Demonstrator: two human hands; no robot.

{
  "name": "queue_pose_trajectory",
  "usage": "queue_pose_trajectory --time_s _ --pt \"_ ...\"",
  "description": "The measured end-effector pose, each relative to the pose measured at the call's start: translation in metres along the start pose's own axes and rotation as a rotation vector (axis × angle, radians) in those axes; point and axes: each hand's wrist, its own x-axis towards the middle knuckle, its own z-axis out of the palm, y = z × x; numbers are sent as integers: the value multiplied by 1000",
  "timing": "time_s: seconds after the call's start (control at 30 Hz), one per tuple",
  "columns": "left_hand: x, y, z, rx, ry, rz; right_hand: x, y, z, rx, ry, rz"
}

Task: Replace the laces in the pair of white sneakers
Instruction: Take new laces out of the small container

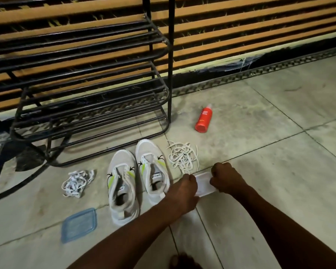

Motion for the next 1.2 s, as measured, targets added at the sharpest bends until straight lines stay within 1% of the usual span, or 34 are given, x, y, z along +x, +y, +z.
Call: queue_pose_trajectory --time_s 0.13,0.2,0.27,0.37,0.43,0.5,0.57,0.63,0.67,0.73,0.77,0.8,0.9,1.07,1.13,1.2 --pt "6 2 2 -13 -18 2 11 14 12 -17 -6 24" --pt "8 5 -3 -29 -14 4 17 21 15 -60 -19 3" --pt "8 5 -12 -61 32 -7 19 23 16 -109 -7 -18" --pt "15 -1 -31 -51 177 -5 22 17 11 -73 95 -12" --pt "25 -6 -45 -20 226 -34 30 11 7 0 145 -109" --pt "40 -13 -56 27 207 -83 39 4 3 20 125 -229" --pt "57 -22 -63 59 154 -126 48 -9 -1 32 98 -348" --pt "76 -31 -64 53 67 -149 61 -23 2 41 94 -488" --pt "83 -35 -62 37 15 -151 67 -29 5 22 79 -529" --pt "94 -42 -54 23 -62 -151 79 -38 13 -64 9 -516" --pt "98 -44 -48 41 -67 -139 84 -40 18 -81 -9 -498" --pt "99 -45 -43 66 -52 -130 87 -41 23 -44 4 -491" --pt "101 -50 -36 44 23 -116 89 -44 29 107 94 -462" --pt "95 -53 -38 -66 57 -89 81 -34 24 244 210 -484" --pt "90 -52 -43 -161 63 -124 72 -32 18 311 255 -510" --pt "84 -48 -49 -276 95 -142 62 -31 10 412 310 -482"
